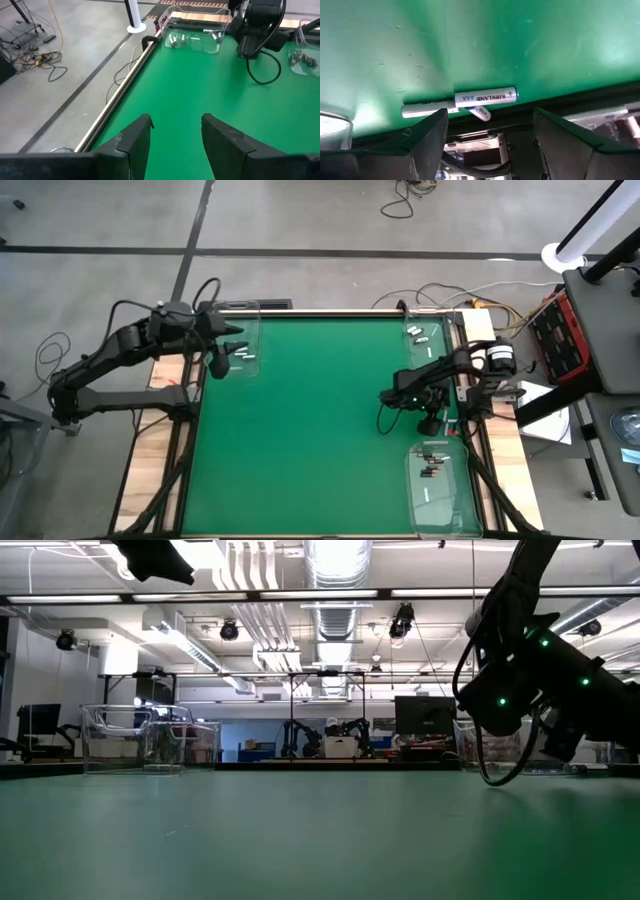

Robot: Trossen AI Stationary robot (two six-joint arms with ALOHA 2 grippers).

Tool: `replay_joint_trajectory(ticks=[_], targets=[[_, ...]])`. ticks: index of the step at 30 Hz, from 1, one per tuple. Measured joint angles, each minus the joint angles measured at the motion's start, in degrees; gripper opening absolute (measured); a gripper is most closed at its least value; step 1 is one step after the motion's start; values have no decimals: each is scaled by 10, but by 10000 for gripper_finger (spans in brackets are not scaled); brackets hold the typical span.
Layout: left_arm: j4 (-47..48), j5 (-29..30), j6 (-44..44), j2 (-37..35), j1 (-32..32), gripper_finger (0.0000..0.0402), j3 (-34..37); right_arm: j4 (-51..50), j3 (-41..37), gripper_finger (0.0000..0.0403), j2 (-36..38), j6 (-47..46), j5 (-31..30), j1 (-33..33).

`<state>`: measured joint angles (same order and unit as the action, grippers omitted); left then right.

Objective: Sort batteries
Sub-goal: Put the blue battery into the top left transparent bin

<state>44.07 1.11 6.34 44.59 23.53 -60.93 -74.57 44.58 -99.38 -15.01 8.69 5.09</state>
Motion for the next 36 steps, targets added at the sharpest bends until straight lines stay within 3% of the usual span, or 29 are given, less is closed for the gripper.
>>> replay_joint_trajectory(ticks=[12, 20, 31, 36], targets=[[0, 0, -9, 0, 0, 155, 0, 29, 1, 286, -74, 41, 7, 2], [1, 0, -11, -1, 0, 155, 0, 37, 0, 283, -84, 60, 7, 2], [3, 0, -14, -1, 0, 155, 0, 42, -3, 216, -85, 46, 22, 2], [3, 0, -18, -1, 0, 155, 0, 42, -3, 204, -85, 44, 22, 2]])
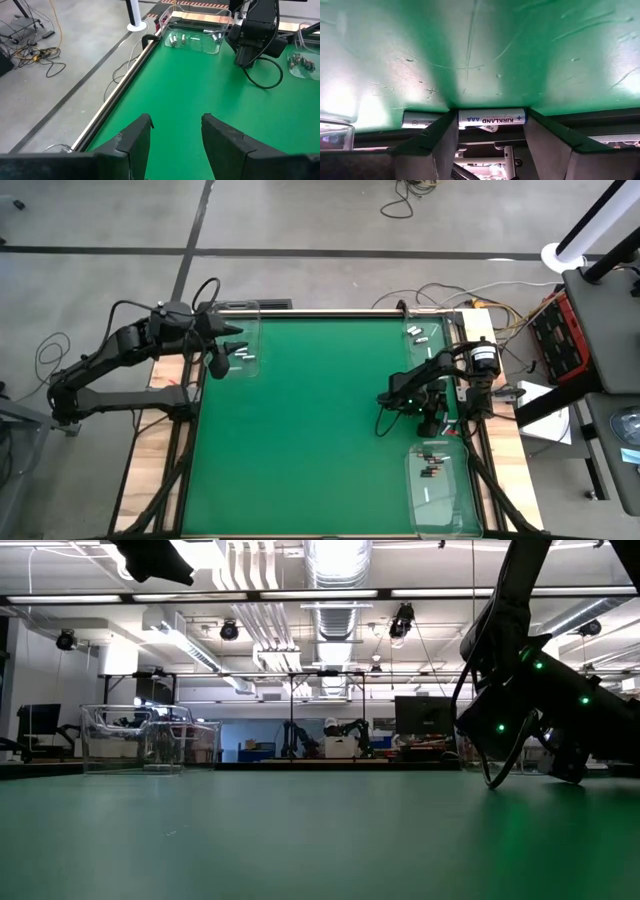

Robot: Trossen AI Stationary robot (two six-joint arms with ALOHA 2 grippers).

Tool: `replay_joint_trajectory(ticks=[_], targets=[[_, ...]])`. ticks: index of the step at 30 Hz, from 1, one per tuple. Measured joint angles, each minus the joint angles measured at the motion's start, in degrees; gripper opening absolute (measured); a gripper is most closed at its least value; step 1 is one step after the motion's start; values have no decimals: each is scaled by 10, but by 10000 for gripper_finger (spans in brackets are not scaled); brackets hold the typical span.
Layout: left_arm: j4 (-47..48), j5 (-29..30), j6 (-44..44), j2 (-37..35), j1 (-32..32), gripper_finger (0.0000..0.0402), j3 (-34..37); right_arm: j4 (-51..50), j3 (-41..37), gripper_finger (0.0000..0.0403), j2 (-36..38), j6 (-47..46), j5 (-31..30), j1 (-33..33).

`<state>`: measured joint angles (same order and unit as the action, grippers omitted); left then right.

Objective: Sort batteries
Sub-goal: Put the blue battery into the top left transparent bin

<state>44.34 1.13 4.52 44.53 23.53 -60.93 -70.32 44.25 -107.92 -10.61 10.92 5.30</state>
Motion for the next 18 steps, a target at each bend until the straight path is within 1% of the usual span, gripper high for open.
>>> replay_joint_trajectory(ticks=[4, 9, 13, 18], targets=[[-4, -1, -1, -6, 0, 155, 0, 0, 0, 203, 0, -6, -1, 0], [-33, -1, -1, -36, 0, 155, 0, -1, 5, 202, 8, -15, -2, 0], [-47, -1, -1, -64, 0, 155, 0, -5, 14, 202, 27, -34, -8, -1], [-47, -2, -2, -88, 0, 155, 0, -13, 50, 201, 60, -64, -11, 0]])
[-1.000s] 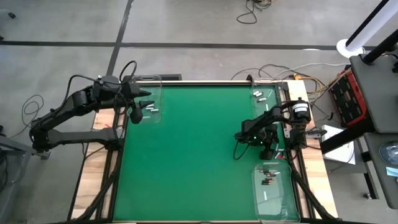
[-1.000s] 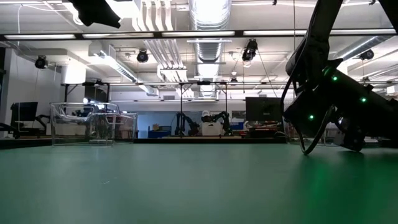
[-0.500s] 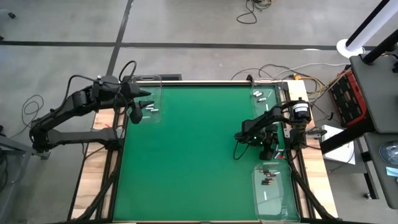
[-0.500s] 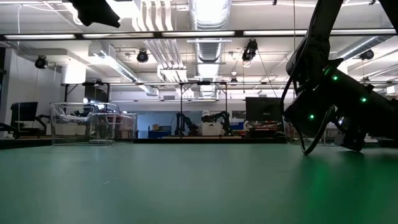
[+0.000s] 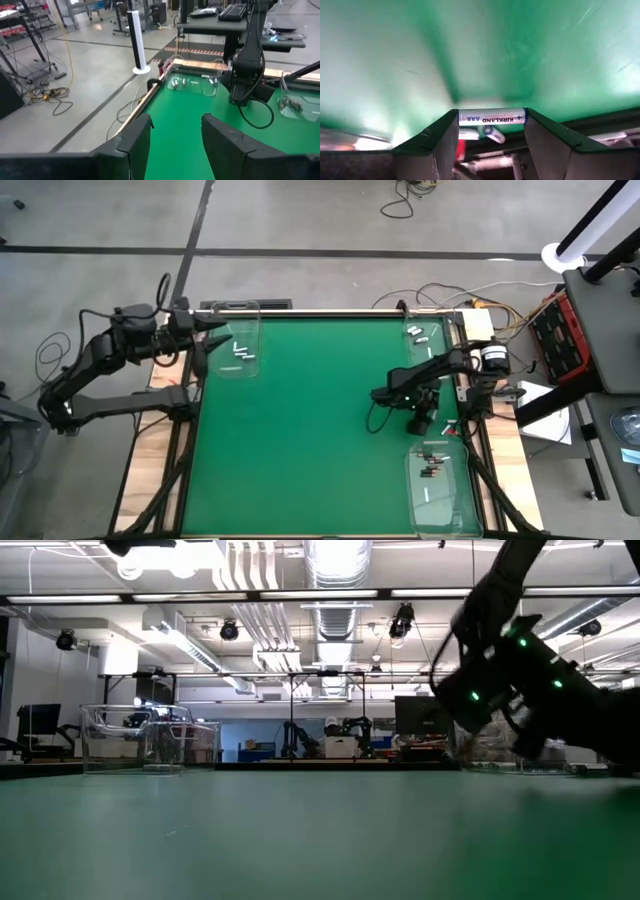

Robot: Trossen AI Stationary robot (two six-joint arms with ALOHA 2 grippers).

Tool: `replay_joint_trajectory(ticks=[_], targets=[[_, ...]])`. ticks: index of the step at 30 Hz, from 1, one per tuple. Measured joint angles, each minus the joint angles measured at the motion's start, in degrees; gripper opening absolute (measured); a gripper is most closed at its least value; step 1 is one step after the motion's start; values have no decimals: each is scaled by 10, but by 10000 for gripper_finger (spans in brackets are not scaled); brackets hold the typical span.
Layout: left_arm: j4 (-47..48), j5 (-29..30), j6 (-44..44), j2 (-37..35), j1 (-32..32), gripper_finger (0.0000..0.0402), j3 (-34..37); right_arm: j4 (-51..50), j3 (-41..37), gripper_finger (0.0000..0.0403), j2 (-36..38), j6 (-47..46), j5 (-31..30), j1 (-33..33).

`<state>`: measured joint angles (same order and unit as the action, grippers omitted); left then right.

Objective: Sort batteries
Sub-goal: Put the blue battery into the top left transparent bin

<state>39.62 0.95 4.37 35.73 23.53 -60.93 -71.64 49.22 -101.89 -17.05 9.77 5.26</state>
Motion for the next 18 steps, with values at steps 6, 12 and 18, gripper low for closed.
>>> replay_joint_trajectory(ticks=[6, 12, 18], targets=[[5, -1, 4, -12, 0, 155, 0, -18, 90, 201, 45, -61, 3, 0], [12, -1, 35, -13, 0, 155, 0, -18, 215, 201, 77, -134, 5, 0], [5, -38, 42, -3, 0, 155, 0, 20, 328, 201, 93, -183, 8, 7]])
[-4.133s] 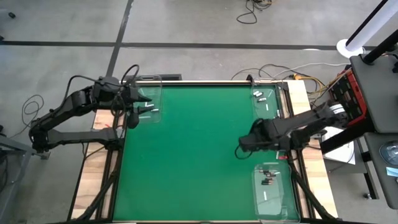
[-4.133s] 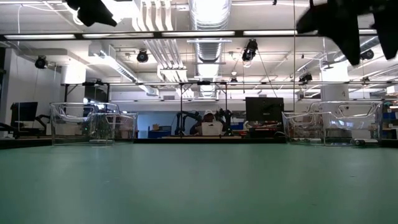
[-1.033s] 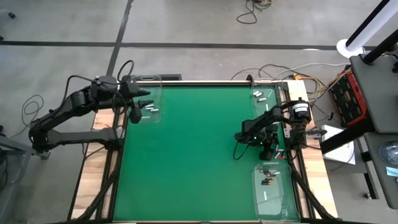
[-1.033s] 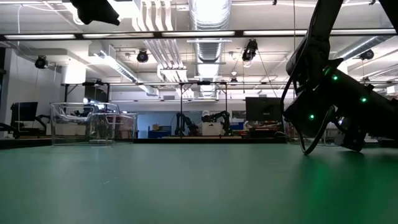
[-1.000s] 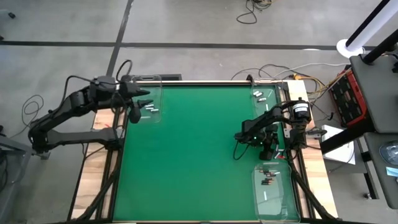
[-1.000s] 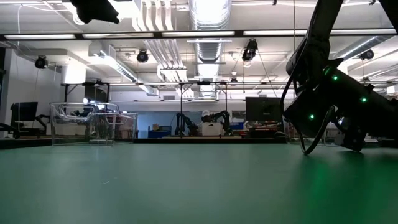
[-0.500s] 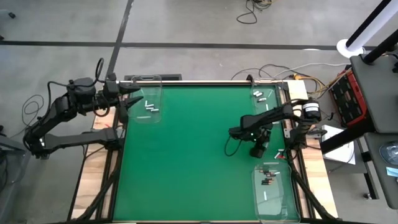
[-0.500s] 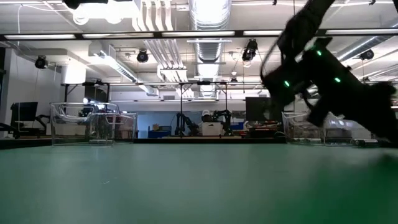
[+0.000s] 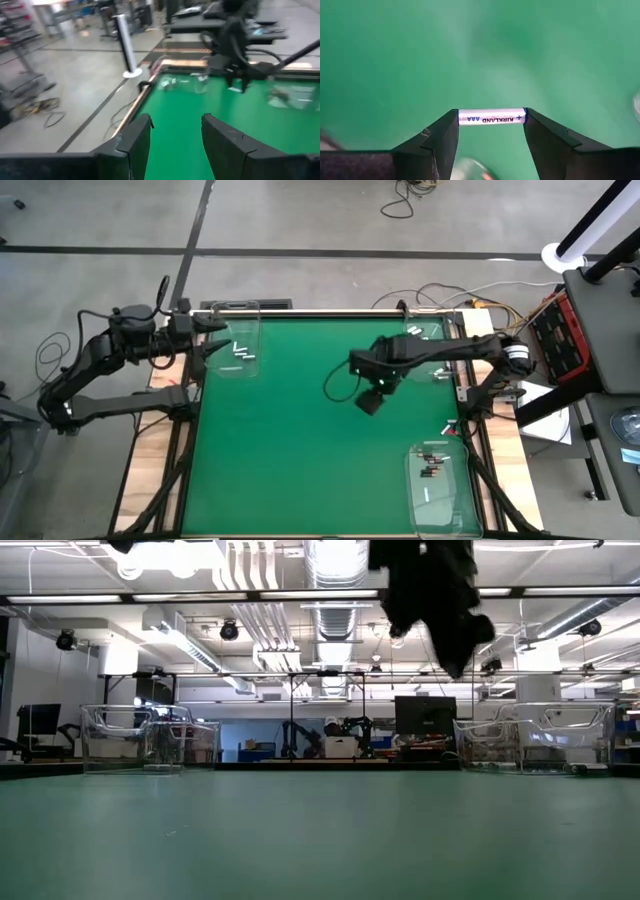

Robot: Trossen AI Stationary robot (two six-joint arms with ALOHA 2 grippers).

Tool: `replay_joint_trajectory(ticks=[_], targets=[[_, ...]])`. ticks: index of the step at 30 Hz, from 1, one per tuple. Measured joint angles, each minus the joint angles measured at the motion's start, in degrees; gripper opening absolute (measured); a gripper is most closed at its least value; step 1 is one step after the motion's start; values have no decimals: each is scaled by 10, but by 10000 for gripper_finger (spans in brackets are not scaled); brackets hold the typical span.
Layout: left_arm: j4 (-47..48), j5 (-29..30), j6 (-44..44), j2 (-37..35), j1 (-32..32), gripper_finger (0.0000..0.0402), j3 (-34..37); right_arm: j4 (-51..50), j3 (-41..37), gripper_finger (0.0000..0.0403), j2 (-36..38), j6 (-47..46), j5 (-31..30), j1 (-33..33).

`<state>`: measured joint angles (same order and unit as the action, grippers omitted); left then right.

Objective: Sort batteries
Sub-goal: Put the blue battery into the top left transparent bin

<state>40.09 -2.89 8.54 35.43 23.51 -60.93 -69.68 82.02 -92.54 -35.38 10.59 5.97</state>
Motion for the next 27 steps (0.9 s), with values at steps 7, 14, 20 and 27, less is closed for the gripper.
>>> replay_joint_trajectory(ticks=[7, 14, 20, 27], targets=[[-71, -80, 35, 33, -1, 155, 2, 147, 113, 201, 14, -49, 36, 21], [-148, -97, 107, 87, -1, 155, 2, 322, 197, 201, 14, -81, 49, 32], [-213, -98, 248, 152, -6, 155, -3, 452, 209, 201, 14, -133, 60, 38], [-292, -102, 299, 208, -37, 155, -32, 505, 209, 201, 14, -166, 57, 38]])
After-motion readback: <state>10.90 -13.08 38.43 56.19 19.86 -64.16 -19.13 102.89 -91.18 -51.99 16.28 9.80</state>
